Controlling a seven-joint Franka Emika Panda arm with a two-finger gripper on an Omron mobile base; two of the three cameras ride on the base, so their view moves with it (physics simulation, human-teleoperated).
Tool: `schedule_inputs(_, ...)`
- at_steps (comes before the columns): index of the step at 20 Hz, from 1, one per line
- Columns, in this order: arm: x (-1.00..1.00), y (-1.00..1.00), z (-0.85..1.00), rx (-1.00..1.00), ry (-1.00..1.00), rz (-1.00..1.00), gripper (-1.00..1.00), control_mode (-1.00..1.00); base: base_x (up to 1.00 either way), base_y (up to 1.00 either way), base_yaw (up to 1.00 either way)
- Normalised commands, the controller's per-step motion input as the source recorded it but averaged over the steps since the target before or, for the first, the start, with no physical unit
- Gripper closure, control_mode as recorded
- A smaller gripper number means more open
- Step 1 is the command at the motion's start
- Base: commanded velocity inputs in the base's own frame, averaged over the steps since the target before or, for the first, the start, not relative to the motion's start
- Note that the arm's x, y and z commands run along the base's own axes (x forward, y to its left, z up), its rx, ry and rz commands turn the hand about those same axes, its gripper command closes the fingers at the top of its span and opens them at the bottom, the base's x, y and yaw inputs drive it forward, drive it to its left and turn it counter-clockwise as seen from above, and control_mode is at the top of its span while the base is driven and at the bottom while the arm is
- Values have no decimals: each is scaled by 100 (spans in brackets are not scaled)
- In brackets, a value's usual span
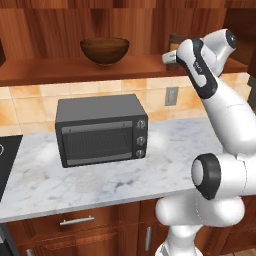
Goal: Take the cinnamon bottle from the cabinet and place it on the dining table, next to the plate with the cupcake. Then take the chocolate from the dining counter and place it on the cupcake plate.
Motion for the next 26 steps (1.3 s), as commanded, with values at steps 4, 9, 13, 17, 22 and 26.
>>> schedule_inputs(4,-70,26,0,2,-9,0,100,-100,0,0,0)
schedule_inputs(9,-64,20,0,0,-3,0,100,-100,0,0,0)
schedule_inputs(13,-55,12,0,0,0,6,100,-100,0,0,0)
schedule_inputs(17,-57,11,0,0,0,8,100,-100,0,0,0)
schedule_inputs(22,-53,12,-3,0,0,7,100,-100,0,0,0)
schedule_inputs(26,-49,11,-6,0,0,3,100,-100,0,0,0)
